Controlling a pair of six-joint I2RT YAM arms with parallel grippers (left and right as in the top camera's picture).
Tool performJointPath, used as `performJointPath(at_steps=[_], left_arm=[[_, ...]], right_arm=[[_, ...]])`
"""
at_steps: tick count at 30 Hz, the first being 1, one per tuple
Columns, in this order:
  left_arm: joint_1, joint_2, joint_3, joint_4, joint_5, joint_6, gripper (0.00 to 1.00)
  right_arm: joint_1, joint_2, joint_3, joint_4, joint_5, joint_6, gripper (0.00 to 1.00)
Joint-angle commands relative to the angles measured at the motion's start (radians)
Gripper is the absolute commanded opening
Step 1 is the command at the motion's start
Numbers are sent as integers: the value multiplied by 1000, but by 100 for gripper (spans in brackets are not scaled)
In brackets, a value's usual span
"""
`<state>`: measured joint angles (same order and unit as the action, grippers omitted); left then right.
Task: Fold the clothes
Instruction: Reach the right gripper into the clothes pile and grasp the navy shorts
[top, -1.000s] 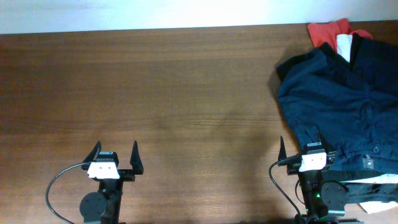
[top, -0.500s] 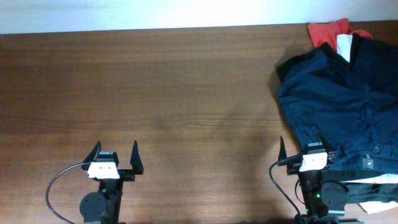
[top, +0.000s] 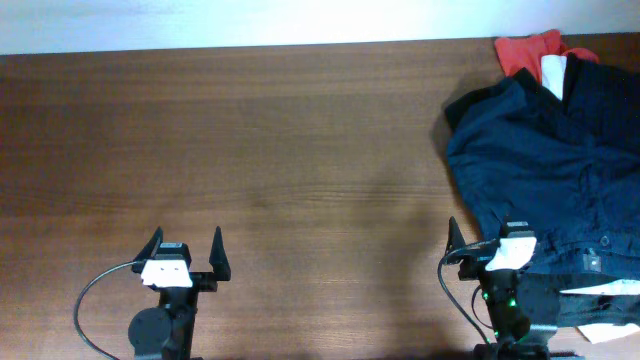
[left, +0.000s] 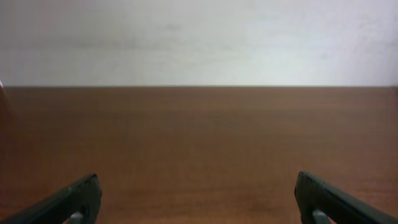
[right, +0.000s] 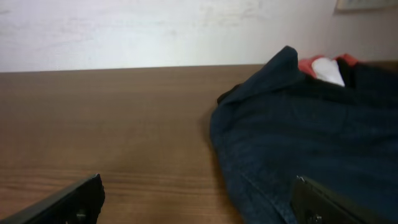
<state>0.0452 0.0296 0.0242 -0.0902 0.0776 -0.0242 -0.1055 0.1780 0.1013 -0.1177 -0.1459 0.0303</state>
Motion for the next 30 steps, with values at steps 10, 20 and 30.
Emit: performJointPath(at_steps=[10,20,30], left_arm=[[-3,425,362,-147,8,-6,99],[-3,840,792,-425,53,-6,99],[-3,920,858,-426,102,-6,99]], right_arm=[[7,666,618,-313,11,30,99],[7,1115,1097,-684,20,27,99],[7,1326,1109,-430,80,32,90]])
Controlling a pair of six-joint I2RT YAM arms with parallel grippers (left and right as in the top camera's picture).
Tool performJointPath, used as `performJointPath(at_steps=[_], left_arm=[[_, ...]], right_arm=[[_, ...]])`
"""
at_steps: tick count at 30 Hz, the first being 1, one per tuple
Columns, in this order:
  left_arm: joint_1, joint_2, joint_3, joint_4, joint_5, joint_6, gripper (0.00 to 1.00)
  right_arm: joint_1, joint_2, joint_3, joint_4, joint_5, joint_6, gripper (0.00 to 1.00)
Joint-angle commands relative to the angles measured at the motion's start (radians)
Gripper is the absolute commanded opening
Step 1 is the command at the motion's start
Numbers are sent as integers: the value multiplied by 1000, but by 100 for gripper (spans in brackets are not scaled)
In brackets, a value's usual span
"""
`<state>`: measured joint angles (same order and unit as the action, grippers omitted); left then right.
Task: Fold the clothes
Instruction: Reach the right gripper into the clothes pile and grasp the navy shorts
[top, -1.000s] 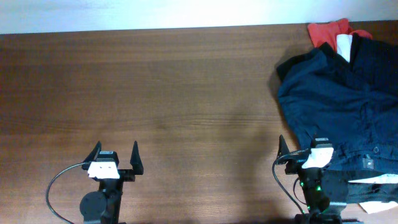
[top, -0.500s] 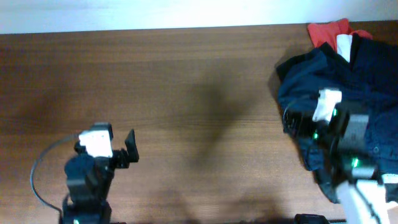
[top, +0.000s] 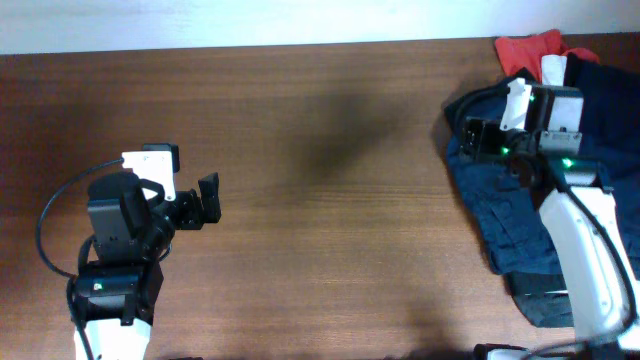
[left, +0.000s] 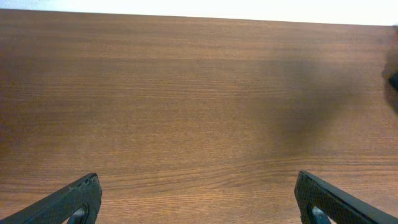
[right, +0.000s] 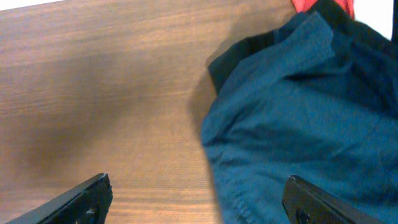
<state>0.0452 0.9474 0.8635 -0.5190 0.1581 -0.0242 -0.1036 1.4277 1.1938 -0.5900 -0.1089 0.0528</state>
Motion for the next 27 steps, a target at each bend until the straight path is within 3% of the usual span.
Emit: performJointPath(at_steps=[1,8,12,17,19,20,24,27], left_arm=[[-3,2,19,3,22,-6,99],[-3,2,18,2,22,-6,99],[-3,2,18,2,22,-6,99],[-3,2,18,2,22,-6,99],[-3,2,18,2,22,-6,99],[-3,2,18,2,22,-6,99],[-3,2,18,2,22,-6,99],[-3,2,18,2,21,-6,99]], right_arm=[[5,111,16,75,43,18,90],[5,349,16,322,72,167,89],[5,428,16,398,73,174,80],[5,490,16,462,80,193,54],[5,505,16,485,80,200,15],[5,505,16,494,80,200,4],[6,487,38,485,50,187,4],[18,428,126,366,-24,142,4]])
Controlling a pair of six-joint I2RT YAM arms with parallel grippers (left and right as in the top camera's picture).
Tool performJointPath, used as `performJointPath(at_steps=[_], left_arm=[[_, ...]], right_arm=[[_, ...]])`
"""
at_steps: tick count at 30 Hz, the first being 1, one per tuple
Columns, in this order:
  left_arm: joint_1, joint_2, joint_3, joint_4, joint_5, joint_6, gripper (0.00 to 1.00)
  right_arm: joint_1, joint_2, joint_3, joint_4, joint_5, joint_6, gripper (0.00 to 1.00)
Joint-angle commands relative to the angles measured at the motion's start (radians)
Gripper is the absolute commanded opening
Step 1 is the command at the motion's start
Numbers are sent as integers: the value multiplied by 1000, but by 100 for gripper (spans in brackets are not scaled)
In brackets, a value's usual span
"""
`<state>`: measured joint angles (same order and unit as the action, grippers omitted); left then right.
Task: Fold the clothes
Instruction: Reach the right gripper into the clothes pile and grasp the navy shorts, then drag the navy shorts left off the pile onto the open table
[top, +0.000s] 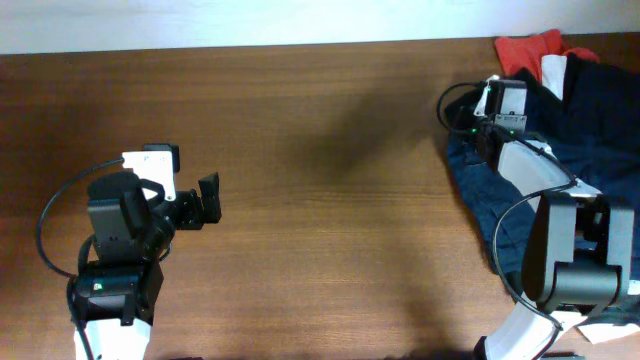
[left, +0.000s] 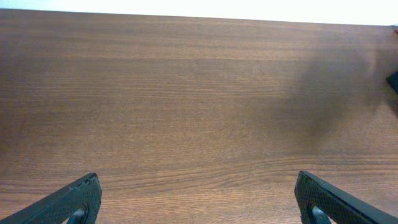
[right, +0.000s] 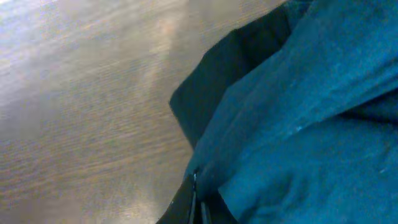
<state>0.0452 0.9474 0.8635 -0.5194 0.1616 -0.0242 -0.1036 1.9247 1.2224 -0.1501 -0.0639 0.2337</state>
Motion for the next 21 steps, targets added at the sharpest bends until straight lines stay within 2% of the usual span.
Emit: performJointPath(at_steps=[1,5,10,12,19,20,21], left_arm=[[-3,2,18,2,18,-6,99],[-3,2,18,2,18,-6,99],[-3,2,18,2,18,-6,99],[-3,2,18,3,18,-6,99],[-3,2,18,4,18,-6,99],[-3,2,18,4,18,-6,99],[-3,2,18,4,18,-6,99]], right_arm=[[29,-96,146,-132,-67,-51,4],[89,-184,413,-421,-16,-88,4],[182,-187,523,-645,-87,-102,4],[229,-184,523,-638,-136,-98,4],[478,-127,523,-347,-146,-61,4],[510,-110,523,-338,-135,-62,23],[533,-99,523,-344,-104,-73,78]])
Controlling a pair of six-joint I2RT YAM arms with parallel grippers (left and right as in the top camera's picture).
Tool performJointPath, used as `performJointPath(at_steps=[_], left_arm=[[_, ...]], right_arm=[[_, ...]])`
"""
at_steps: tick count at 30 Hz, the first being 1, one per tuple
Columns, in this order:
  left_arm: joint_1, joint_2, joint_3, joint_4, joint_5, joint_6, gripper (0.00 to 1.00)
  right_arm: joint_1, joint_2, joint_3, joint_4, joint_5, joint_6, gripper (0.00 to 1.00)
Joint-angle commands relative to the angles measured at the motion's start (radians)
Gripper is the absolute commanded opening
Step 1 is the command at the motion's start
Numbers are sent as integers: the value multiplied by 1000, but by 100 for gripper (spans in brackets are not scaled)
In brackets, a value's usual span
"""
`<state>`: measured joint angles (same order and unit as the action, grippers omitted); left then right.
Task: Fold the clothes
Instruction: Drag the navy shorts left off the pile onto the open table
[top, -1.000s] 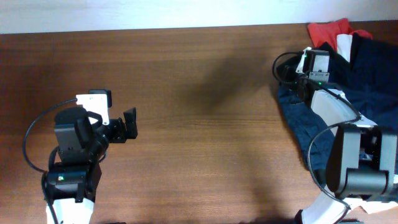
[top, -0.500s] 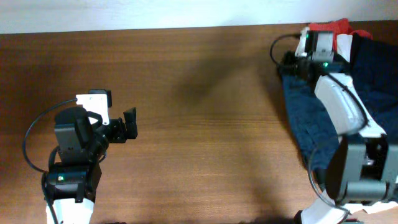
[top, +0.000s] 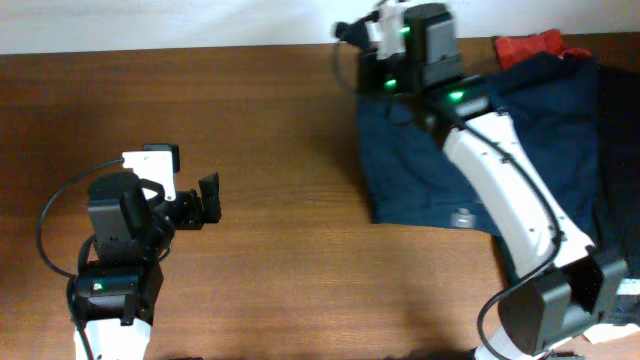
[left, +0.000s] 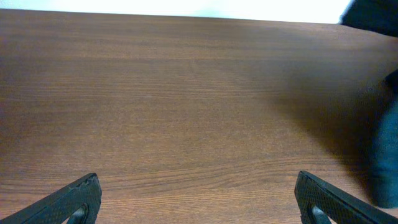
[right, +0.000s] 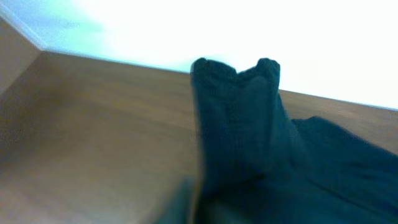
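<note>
A navy garment lies spread across the right middle of the table, drawn out of the pile at the far right. My right gripper is at the table's back edge, shut on a bunched edge of that navy garment, which stands up in front of the wrist camera; the fingers themselves are hidden by cloth and blur. My left gripper hovers over the left part of the table, open and holding nothing, its fingers wide apart. The garment's near corner shows at the right of the left wrist view.
A red cloth lies at the back right corner. More dark clothing is heaped along the right edge, with something white at the front right. Bare wood lies between the left gripper and the navy garment.
My right gripper has moved from the pile's left edge to the back centre with the navy garment in it, and the garment now reaches well into the table. The left arm has not moved.
Both grippers stood open at the table's front edge, the clothes heaped at the right. Then the left arm was raised over the left side and the right gripper hung open above the navy garment. It then shut on the garment's left edge, and now holds it at the back centre.
</note>
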<state>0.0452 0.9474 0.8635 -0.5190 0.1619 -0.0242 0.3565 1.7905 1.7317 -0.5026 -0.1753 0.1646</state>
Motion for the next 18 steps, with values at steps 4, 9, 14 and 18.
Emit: performJointPath(at_steps=[4,9,14,18], left_arm=[[-3,2,18,2,32,-6,99],[-3,2,18,2,105,-6,99],[-3,2,18,1,105,-6,99],[-3,2,18,-10,112,-6,99]], right_arm=[[83,42,14,-85,163,-3,99],[-2,22,14,-375,214,-4,99],[-63,36,-12,-715,210,-30,99],[-34,36,-150,-744,206,-30,99]])
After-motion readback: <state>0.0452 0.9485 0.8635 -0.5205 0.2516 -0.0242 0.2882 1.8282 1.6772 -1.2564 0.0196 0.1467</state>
